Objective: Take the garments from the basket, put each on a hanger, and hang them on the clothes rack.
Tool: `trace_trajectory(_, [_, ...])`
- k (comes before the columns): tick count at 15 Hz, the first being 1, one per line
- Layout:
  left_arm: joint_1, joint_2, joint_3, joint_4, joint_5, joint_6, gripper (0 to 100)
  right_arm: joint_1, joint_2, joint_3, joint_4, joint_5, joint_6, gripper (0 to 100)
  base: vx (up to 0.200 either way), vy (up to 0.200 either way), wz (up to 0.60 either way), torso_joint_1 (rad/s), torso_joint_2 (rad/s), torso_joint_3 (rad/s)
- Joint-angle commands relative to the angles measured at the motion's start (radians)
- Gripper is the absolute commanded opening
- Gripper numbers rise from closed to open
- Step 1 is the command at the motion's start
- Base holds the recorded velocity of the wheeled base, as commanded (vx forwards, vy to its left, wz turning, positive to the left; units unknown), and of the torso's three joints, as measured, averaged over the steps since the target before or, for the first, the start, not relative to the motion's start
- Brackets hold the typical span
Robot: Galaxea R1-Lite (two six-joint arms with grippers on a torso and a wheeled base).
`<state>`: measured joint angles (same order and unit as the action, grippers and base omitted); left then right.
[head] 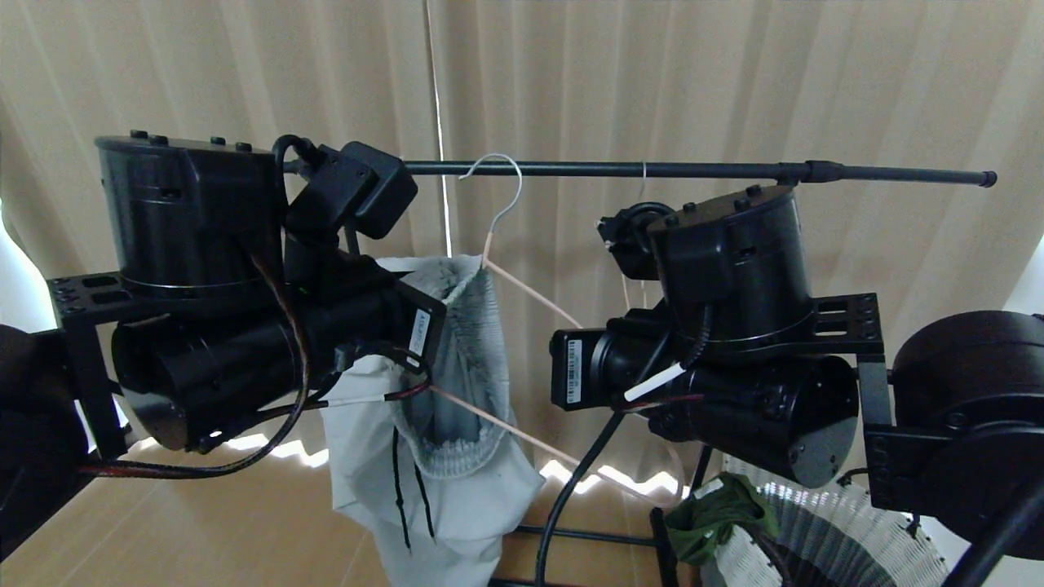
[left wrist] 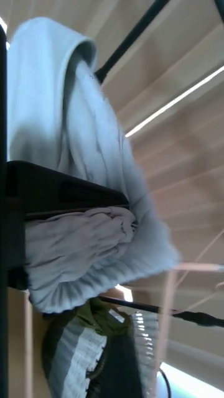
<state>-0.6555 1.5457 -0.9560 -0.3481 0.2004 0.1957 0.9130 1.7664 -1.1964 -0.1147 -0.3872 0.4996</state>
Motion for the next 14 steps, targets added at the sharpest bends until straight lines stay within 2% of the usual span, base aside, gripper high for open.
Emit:
trace_trajectory(1, [-0.001, -0.006, 0.011, 0.001, -0.001, 0.001, 0, 0.001, -0.019, 0.008, -0.017, 0.001, -0.007, 0, 0.0, 0.0, 0.0, 0.0, 0.0, 0.0])
trace_trajectory(5, [-0.007, -0.007, 0.013, 0.001, -0.012, 0.001, 0, 0.001, -0.033, 0.057, -0.132, 0.005, -0.079, 0, 0.0, 0.0, 0.0, 0.0, 0.0, 0.0])
trace_trajectory(7, [-0.009, -0.016, 0.023, 0.001, -0.022, 0.001, 0, 0.001, -0.035, 0.069, -0.16, 0.007, -0.085, 0, 0.0, 0.0, 0.0, 0.0, 0.0, 0.0])
trace_trajectory(8, [-0.01, -0.027, 0.033, 0.001, -0.022, 0.002, 100, 0.001, -0.036, 0.069, -0.161, 0.005, -0.096, 0, 0.0, 0.0, 0.0, 0.0, 0.0, 0.0])
trace_trajectory(14, [-0.019, -0.076, 0.059, -0.003, -0.069, 0.008, 100, -0.008, -0.051, 0.07, -0.163, 0.004, -0.122, 0, 0.0, 0.0, 0.0, 0.0, 0.0, 0.0])
